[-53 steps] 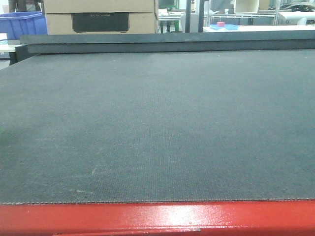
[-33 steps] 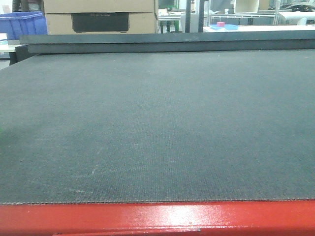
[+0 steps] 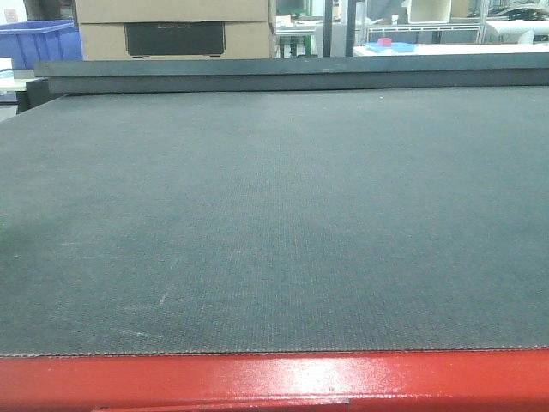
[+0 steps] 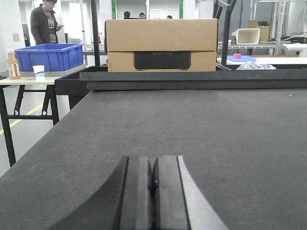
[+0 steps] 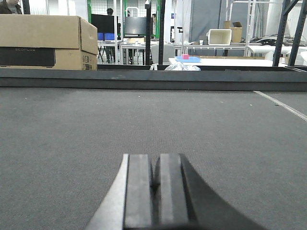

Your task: Grab block from conveyor and place in blue bin

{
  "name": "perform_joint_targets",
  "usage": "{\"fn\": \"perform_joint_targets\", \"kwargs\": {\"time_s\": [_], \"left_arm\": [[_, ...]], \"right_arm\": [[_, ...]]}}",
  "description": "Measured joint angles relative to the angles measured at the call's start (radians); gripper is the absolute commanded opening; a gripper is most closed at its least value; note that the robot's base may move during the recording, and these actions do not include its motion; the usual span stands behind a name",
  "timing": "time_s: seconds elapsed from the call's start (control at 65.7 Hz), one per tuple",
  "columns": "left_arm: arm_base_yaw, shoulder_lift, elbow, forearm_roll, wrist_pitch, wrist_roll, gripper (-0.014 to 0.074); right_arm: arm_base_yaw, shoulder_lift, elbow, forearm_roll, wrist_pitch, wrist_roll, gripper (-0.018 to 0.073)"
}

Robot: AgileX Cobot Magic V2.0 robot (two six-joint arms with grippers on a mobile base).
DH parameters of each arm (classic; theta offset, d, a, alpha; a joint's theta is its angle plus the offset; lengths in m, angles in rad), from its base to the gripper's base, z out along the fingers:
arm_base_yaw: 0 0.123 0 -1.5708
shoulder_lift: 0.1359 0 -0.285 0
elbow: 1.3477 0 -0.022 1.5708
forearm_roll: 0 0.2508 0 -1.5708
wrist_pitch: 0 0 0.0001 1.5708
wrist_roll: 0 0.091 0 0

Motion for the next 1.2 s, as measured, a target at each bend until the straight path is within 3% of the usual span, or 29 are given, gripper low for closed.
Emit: {"fn": "perform_joint_targets", "kwargs": {"time_s": [0.228, 0.411, 0.655, 0.838, 0.96, 1.051, 1.203], "left_arm": [[0.0, -0.002, -0.082, 0.0, 0.047, 0.0, -0.0111], [0.0, 0.013, -0.327, 0.0, 0.237, 0.0, -0.0111], [0.0, 0.237, -0.572, -0.032, 0.469, 0.0, -0.0111], [0.0, 0.513, -0.768, -0.072, 0.76, 0.0, -0.0111], [0.0, 0.713, -0.9, -0.073, 0.961, 0.0, -0.0111], [0.0, 0.833, -0.965, -0.074, 1.018, 0.0, -0.0111], [0.0, 0.976, -1.003, -0.075, 1.017, 0.0, -0.0111]], "right_arm": [[0.0, -0.002, -0.01, 0.0, -0.105, 0.0, -0.016], [0.0, -0.004, -0.185, 0.0, -0.016, 0.0, -0.016], [0.0, 0.149, -0.496, 0.0, 0.296, 0.0, -0.016], [0.0, 0.424, -0.672, 0.002, 0.662, 0.0, -0.016], [0.0, 0.638, -0.771, 0.002, 0.82, 0.0, -0.016], [0.0, 0.773, -0.836, 0.002, 0.909, 0.0, -0.016], [0.0, 0.981, -0.93, 0.006, 1.016, 0.0, -0.016]]}}
